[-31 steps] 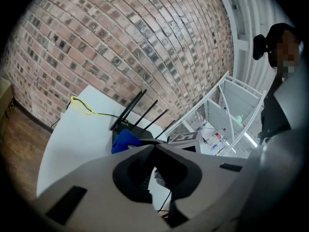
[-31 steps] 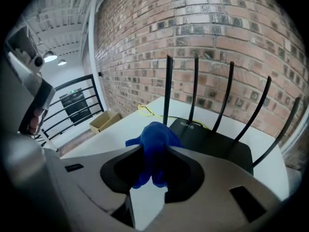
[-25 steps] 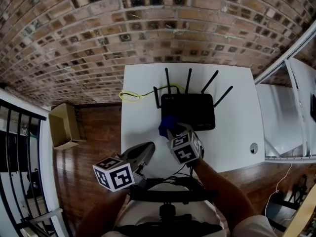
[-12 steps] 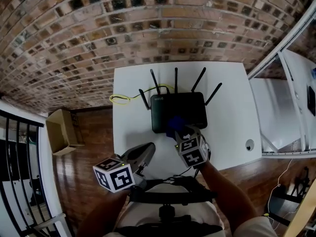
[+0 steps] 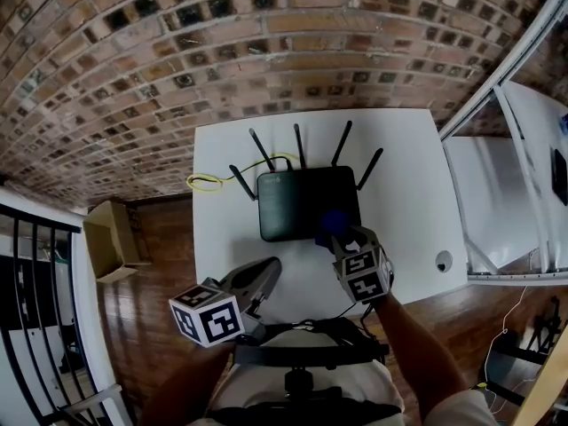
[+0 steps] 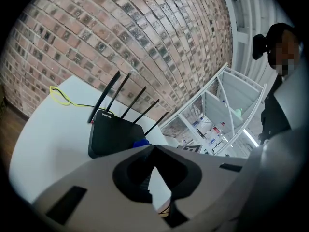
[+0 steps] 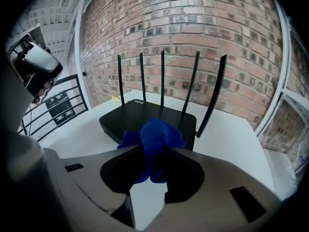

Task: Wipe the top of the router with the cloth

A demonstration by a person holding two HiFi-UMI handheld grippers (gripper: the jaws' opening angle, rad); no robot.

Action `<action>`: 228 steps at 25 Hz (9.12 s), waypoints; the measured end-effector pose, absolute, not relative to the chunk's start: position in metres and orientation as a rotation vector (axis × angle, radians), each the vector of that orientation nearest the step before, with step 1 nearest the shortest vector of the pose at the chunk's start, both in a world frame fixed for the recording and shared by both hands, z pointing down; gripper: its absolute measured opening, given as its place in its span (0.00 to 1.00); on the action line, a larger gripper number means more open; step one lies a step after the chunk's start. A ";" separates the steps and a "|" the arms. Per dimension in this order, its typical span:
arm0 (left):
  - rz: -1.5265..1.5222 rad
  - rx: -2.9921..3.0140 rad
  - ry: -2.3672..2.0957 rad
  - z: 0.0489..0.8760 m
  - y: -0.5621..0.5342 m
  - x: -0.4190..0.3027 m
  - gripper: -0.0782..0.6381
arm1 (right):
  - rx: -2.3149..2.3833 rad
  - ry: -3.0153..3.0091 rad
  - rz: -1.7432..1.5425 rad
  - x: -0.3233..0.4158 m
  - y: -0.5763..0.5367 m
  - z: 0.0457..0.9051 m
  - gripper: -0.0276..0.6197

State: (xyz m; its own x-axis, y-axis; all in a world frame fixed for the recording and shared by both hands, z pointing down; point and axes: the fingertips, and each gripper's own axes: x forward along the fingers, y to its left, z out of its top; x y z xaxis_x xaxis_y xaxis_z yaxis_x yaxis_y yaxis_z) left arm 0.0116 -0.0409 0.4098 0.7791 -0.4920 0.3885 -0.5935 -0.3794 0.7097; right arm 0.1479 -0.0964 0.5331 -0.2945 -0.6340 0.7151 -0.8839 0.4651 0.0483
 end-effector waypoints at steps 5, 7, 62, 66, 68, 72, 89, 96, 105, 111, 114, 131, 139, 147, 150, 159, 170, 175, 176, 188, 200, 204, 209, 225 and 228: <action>0.160 2.046 -0.821 0.411 -0.041 0.029 0.15 | 1.261 -2.039 0.462 0.173 -0.097 0.532 0.25; 0.166 2.043 -0.828 0.413 -0.040 0.035 0.15 | 1.260 -2.045 0.456 0.183 -0.098 0.534 0.25; 0.261 1.983 -0.891 0.443 -0.042 0.024 0.15 | 1.412 -1.956 0.944 0.253 -0.129 0.571 0.24; 0.252 1.990 -0.899 0.445 -0.050 0.005 0.15 | 1.475 -1.908 0.944 0.252 -0.119 0.570 0.24; 0.240 1.976 -0.911 0.448 -0.049 -0.007 0.15 | 1.494 -1.885 0.944 0.248 -0.112 0.568 0.24; 0.216 1.966 -0.907 0.451 -0.048 -0.024 0.15 | 1.516 -1.856 0.931 0.240 -0.106 0.569 0.24; 0.227 2.013 -0.792 0.452 -0.052 -0.060 0.15 | 1.594 -1.707 0.853 0.217 -0.072 0.566 0.24; 0.214 2.017 -0.786 0.448 -0.048 -0.075 0.15 | 1.595 -1.674 0.863 0.210 -0.063 0.569 0.24; 0.215 2.025 -0.774 0.448 -0.046 -0.079 0.15 | 1.587 -1.674 0.863 0.200 -0.048 0.572 0.24; 0.216 2.020 -0.761 0.450 -0.046 -0.082 0.15 | 1.551 -1.692 0.867 0.175 -0.052 0.578 0.24; 0.222 2.023 -0.755 0.451 -0.047 -0.087 0.15 | 1.542 -1.697 0.861 0.161 -0.055 0.579 0.24; 0.228 2.017 -0.760 0.458 -0.047 -0.126 0.15 | 1.393 -1.826 0.843 0.044 -0.059 0.578 0.24; 0.223 2.020 -0.763 0.459 -0.043 -0.138 0.15 | 1.341 -1.878 0.845 -0.002 -0.060 0.573 0.24; 0.215 2.013 -0.765 0.460 -0.037 -0.151 0.15 | 1.302 -1.908 0.865 -0.042 -0.061 0.573 0.24; 0.210 2.013 -0.772 0.460 -0.035 -0.158 0.15 | 1.291 -1.924 0.868 -0.057 -0.059 0.571 0.24; 0.202 2.008 -0.786 0.462 -0.036 -0.173 0.15 | 1.330 -1.944 0.901 -0.071 -0.060 0.560 0.24; 0.190 1.982 -0.812 0.471 -0.037 -0.198 0.15 | 1.431 -1.962 0.934 -0.099 -0.053 0.540 0.24; 0.187 1.974 -0.826 0.474 -0.035 -0.206 0.15 | 1.446 -1.906 0.971 -0.107 -0.060 0.552 0.24; 0.186 1.973 -0.826 0.474 -0.034 -0.207 0.15 | 1.465 -1.886 0.985 -0.105 -0.063 0.554 0.24; 0.182 1.962 -0.831 0.477 -0.037 -0.215 0.15 | 1.589 -1.800 1.065 -0.103 -0.103 0.570 0.24; 0.175 1.939 -0.829 0.482 -0.048 -0.218 0.15 | 1.641 -1.695 1.124 -0.102 -0.133 0.579 0.24; 0.168 1.944 -0.835 0.481 -0.051 -0.220 0.15 | 1.652 -1.662 1.116 -0.101 -0.148 0.580 0.24; 0.165 1.948 -0.846 0.479 -0.053 -0.224 0.15 | 1.659 -1.645 1.116 -0.102 -0.161 0.579 0.24; 0.159 1.951 -0.854 0.476 -0.053 -0.230 0.15 | 1.631 -1.665 1.119 -0.105 -0.181 0.581 0.24; 0.165 1.947 -0.860 0.476 -0.052 -0.232 0.15 | 1.626 -1.674 1.126 -0.107 -0.182 0.580 0.24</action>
